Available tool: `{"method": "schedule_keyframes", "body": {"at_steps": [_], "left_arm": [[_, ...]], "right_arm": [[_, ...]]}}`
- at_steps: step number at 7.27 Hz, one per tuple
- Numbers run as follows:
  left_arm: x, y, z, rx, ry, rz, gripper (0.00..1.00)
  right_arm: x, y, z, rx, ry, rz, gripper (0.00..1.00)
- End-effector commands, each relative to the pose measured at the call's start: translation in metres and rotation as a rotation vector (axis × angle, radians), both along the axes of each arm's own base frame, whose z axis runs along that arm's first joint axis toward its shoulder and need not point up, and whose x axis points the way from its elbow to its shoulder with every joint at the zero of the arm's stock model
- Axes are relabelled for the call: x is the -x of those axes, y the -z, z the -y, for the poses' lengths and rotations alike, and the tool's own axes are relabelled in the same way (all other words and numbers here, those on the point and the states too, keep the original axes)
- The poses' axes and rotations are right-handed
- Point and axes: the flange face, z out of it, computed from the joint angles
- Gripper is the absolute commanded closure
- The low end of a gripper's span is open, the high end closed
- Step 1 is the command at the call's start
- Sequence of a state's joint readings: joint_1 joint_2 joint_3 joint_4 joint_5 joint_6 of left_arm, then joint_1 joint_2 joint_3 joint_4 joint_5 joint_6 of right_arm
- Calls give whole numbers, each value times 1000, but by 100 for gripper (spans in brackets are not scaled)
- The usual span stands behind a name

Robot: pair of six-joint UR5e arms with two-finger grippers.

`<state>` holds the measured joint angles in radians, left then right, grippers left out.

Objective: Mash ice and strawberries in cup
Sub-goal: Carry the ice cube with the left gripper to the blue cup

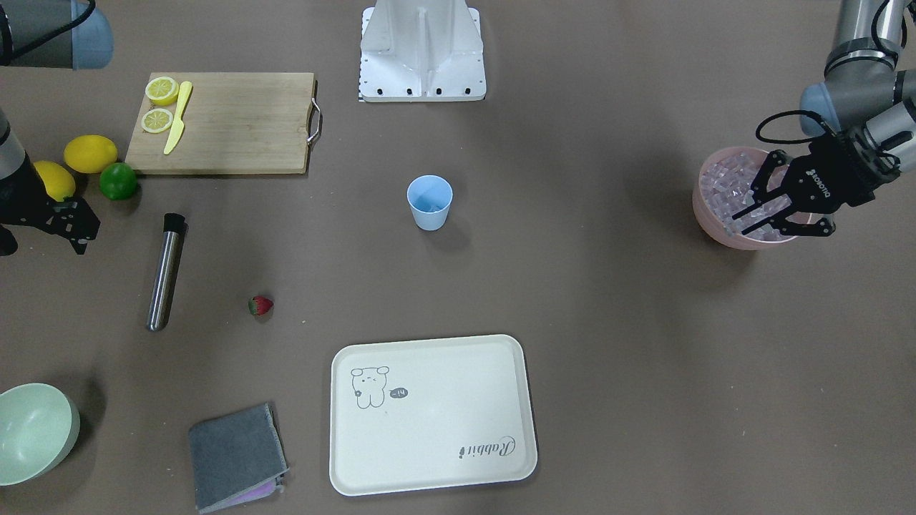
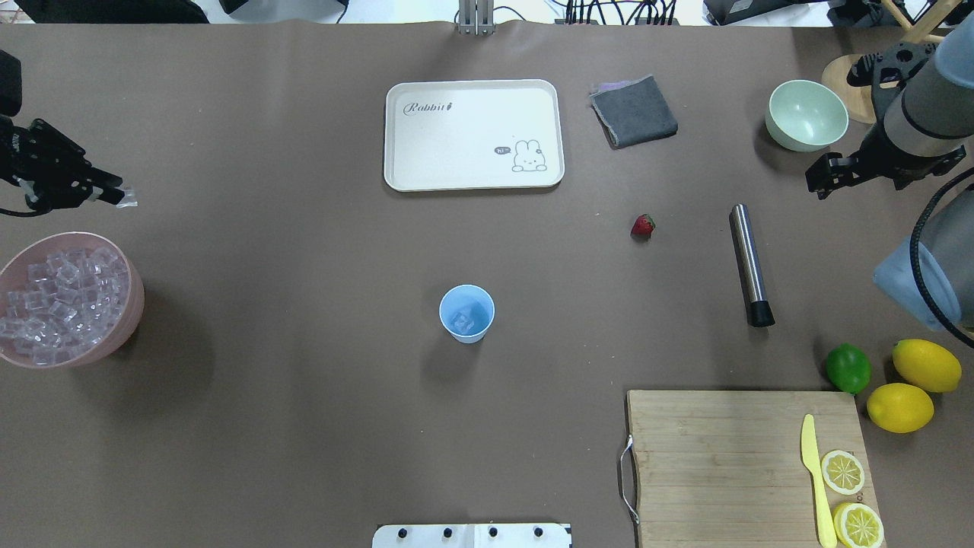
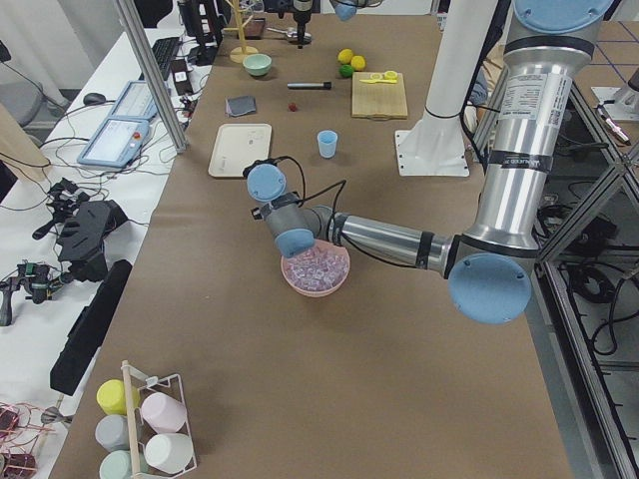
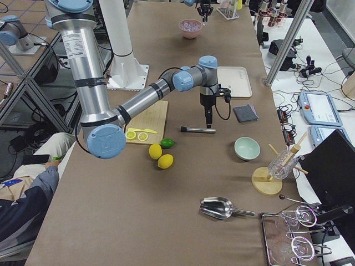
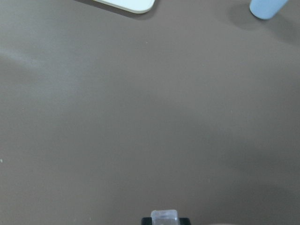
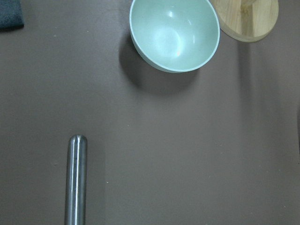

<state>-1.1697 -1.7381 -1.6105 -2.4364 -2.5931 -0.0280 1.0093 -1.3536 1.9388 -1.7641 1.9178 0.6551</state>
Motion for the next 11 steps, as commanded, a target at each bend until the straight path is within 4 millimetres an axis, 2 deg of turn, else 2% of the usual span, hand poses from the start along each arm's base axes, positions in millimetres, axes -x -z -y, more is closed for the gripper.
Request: {"method": "schedule_keyframes", "body": {"at_steps": [1, 2, 3, 4, 5, 6, 7, 8, 9, 11], "left_arm": [[-24, 65, 4, 100, 19, -68, 100], [-46, 91, 5, 137, 17, -89, 100], [-84, 114, 0, 153, 44, -96, 100], [-136, 141, -10, 176, 77, -110, 100], [-172, 165, -20, 191, 98, -133, 100], [-200, 190, -30, 220, 119, -165, 100], [-238, 212, -50, 247, 129, -191, 100], [-278, 227, -75, 236, 160, -210, 100], [-308, 241, -98, 221, 177, -228, 100], [-330, 242, -116, 218, 155, -220, 100]], "right_arm": [[5, 4, -1, -8, 9, 3, 0], [8, 4, -2, -8, 15, 3, 0], [11, 4, -3, -8, 19, 1, 0], [14, 4, -4, -10, 22, 0, 0], [14, 4, -4, -10, 22, -1, 0], [13, 3, -4, -9, 21, -4, 0], [13, 2, -3, -8, 21, -5, 0], [11, 0, -3, -9, 16, -15, 0], [8, -4, -4, -11, 9, -29, 0], [6, -5, -4, -9, 5, -33, 0]]}}
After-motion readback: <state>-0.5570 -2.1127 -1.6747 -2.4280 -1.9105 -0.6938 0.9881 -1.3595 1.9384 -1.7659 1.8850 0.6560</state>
